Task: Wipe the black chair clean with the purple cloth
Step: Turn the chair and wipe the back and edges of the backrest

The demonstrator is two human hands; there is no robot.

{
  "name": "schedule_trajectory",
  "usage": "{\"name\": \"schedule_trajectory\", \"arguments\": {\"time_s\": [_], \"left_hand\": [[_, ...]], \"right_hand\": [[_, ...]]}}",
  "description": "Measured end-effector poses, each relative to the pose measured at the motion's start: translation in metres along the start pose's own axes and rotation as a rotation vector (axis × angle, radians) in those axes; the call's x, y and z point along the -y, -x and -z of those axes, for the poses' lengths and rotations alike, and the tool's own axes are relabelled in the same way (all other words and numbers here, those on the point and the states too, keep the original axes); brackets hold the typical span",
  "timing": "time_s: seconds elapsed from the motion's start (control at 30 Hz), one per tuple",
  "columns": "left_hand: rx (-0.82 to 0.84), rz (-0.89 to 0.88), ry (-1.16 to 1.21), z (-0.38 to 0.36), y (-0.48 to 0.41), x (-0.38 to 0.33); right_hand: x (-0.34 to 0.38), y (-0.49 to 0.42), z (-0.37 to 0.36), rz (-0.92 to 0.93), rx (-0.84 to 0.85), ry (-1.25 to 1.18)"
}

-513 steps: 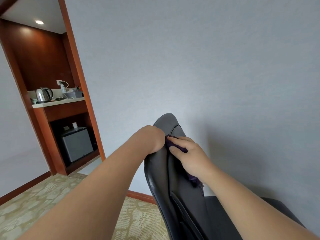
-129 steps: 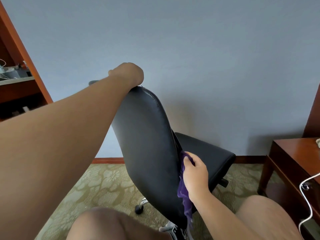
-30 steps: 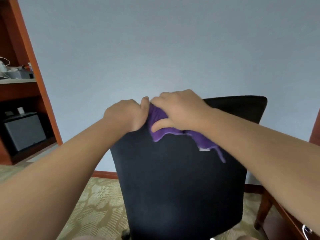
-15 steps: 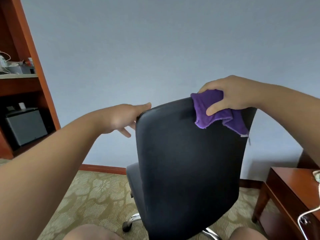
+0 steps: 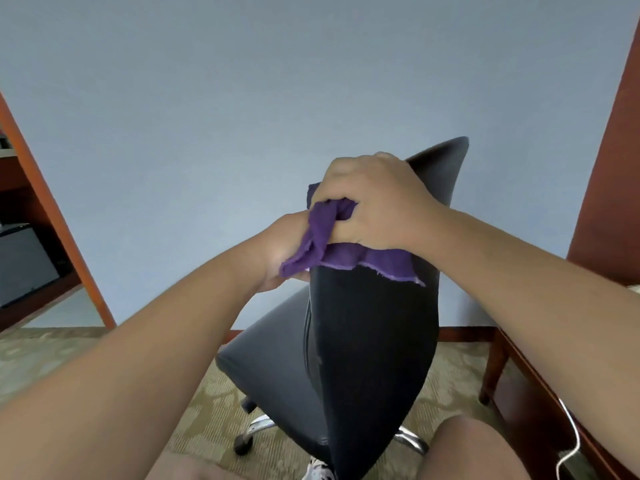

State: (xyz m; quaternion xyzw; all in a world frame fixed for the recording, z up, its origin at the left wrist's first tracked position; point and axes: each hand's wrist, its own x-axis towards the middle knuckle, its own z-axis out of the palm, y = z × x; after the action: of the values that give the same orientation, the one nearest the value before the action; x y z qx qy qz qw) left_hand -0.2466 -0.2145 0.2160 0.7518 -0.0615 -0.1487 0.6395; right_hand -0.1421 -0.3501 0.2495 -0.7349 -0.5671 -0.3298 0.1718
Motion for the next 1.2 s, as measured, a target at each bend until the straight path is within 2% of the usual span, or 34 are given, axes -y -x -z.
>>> {"name": "schedule_trajectory", "arguments": {"time_s": [0.03, 0.07, 0.1, 0.17, 0.23, 0.37, 0.43, 0.53, 0.63, 0.83, 0.9, 1.0, 1.07, 1.13, 1.2], "left_hand": [[-0.087, 0.065, 0.09, 0.006, -0.017, -0.004], [-0.304, 0.066, 0.135, 0.0, -0.025, -0.008], [-0.427, -0.079, 0.068, 0.004, -0.033, -0.006], [-0.369, -0.1, -0.088, -0.003, -0.045, -0.007], [-0.355, -0.07, -0.134, -0.011, -0.061, -0.009], [-0.396, -0.118, -0.166, -0.022, -0.091, 0.001], [-0.452, -0.159, -0.177, -0.025, -0.106, 0.013], [-0.535, -0.17, -0.206, -0.023, -0.124, 0.034], [-0.548, -0.075, -0.349, -0.023, -0.137, 0.059], [-0.529, -0.096, -0.376, -0.031, -0.164, 0.08], [-0.525, -0.1, -0.387, -0.03, -0.173, 0.083], [-0.515, -0.096, -0.398, -0.025, -0.185, 0.088], [-0.519, -0.109, -0.388, -0.024, -0.195, 0.09], [-0.54, -0.12, -0.369, -0.024, -0.203, 0.092], [-0.553, -0.123, -0.352, -0.026, -0.209, 0.095]], "right_hand": [[-0.001, 0.006, -0.001, -0.014, -0.032, -0.015], [-0.005, 0.013, -0.001, -0.027, -0.071, -0.033], [-0.011, 0.021, 0.0, -0.043, -0.118, -0.046], [-0.021, 0.036, -0.001, -0.085, -0.197, -0.062], [-0.026, 0.045, -0.005, -0.191, -0.26, -0.098], [-0.024, 0.054, -0.016, -0.597, -0.413, -0.259], [-0.029, 0.057, -0.016, -0.712, -0.438, -0.316], [-0.047, 0.06, -0.006, -0.791, -0.405, -0.342], [-0.068, 0.061, 0.014, -0.85, -0.29, -0.465], [-0.1, 0.043, 0.02, -0.968, -0.397, -0.511], [-0.111, 0.044, 0.019, -0.965, -0.348, -0.552], [-0.128, 0.045, 0.036, -1.077, -0.201, -0.678], [-0.143, 0.043, 0.039, -1.169, -0.165, -0.594], [-0.152, 0.039, 0.029, -1.212, -0.243, -0.379], [-0.154, 0.038, 0.008, -1.177, -0.344, -0.233]]}}
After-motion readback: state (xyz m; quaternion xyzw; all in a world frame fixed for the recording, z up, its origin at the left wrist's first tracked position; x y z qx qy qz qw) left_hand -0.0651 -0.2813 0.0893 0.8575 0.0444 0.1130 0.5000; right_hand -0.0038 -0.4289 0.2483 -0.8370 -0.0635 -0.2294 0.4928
